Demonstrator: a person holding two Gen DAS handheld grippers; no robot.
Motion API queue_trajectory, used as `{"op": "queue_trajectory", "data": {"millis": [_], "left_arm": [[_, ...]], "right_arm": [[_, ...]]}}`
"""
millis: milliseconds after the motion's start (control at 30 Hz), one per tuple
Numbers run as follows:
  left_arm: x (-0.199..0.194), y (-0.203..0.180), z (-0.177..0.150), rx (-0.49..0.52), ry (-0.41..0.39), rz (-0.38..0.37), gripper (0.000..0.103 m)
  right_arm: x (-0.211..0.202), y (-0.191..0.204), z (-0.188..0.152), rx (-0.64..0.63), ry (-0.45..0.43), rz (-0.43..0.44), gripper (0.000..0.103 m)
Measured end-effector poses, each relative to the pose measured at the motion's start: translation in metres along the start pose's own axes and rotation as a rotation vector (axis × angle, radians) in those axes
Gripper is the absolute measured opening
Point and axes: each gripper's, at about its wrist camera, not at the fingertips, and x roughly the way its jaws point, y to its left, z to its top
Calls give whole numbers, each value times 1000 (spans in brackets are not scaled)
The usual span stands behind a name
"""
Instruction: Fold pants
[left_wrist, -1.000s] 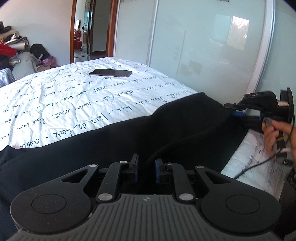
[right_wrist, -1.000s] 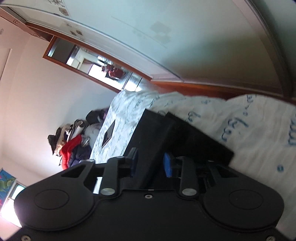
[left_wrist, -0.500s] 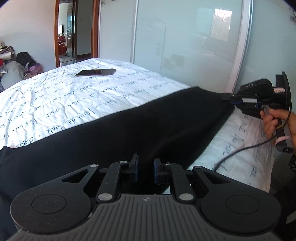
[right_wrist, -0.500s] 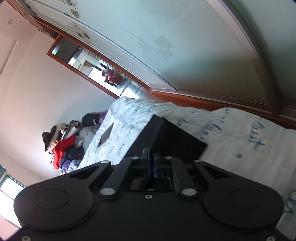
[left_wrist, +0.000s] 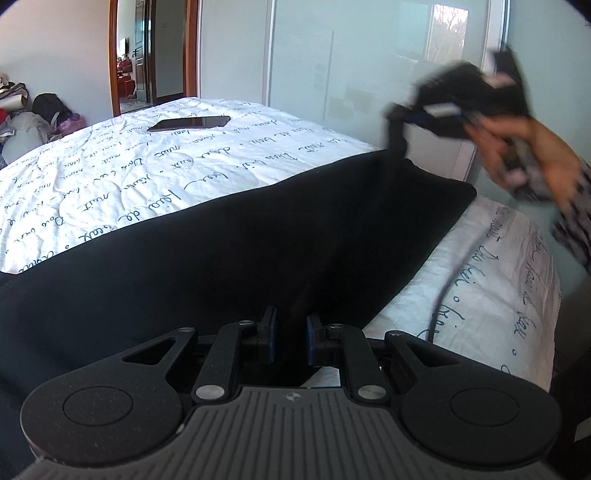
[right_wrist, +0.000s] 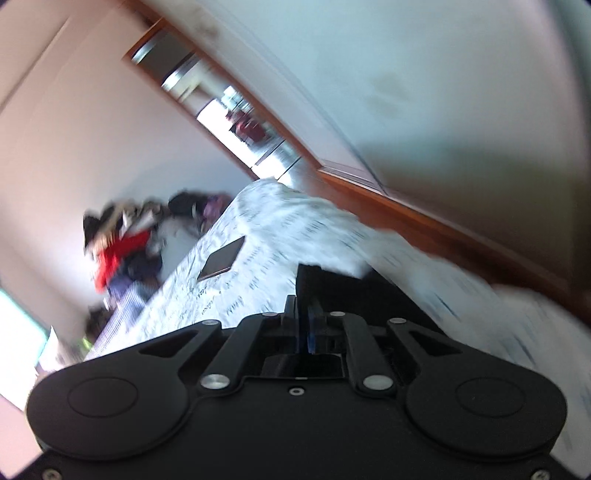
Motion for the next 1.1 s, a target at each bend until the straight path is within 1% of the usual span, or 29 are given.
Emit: {"op": "queue_trajectory", "data": {"millis": [67, 133, 200, 267, 367, 433, 533, 633, 733, 900, 1000, 1033, 1100], "left_arm": [[0, 2, 0, -17, -2, -4, 17], [-1, 2, 0, -20, -1, -4, 17], [-2, 1, 0, -13, -1, -4, 17], [-2, 2, 0, -10, -2, -9, 17], [-5, 4, 0, -16, -5, -23, 17], [-8, 6, 0, -27, -9, -34, 17], [-11, 7, -1, -30, -1, -60, 17], [-9, 2, -3, 4, 12, -49, 17], [-12, -2, -4, 20, 10, -35, 17], [-15, 0, -5, 7, 12, -46, 17], [-13, -3, -6, 31, 18, -38, 17], [-13, -4, -7, 35, 21, -41, 16], [-15, -6, -7, 44, 18, -50, 17]], "right_arm": [[28, 20, 19, -47, 47, 18, 6], [51, 34, 31, -75, 89, 20, 6], [58, 45, 35, -103, 97, 7, 6], [46, 47, 32, -112, 71, 22, 6], [3, 32, 19, -91, -7, 27, 6], [-31, 11, 9, -47, -43, 9, 6], [-67, -25, -9, 16, -32, -52, 6], [-74, -59, -26, 105, 22, -93, 6], [-70, -78, -41, 193, 47, -91, 6], [-81, -76, -47, 185, 4, -90, 6], [-82, -78, -47, 163, 3, -107, 6], [-80, -79, -47, 165, 9, -113, 6], [-77, -80, -47, 170, 10, -123, 6]]}}
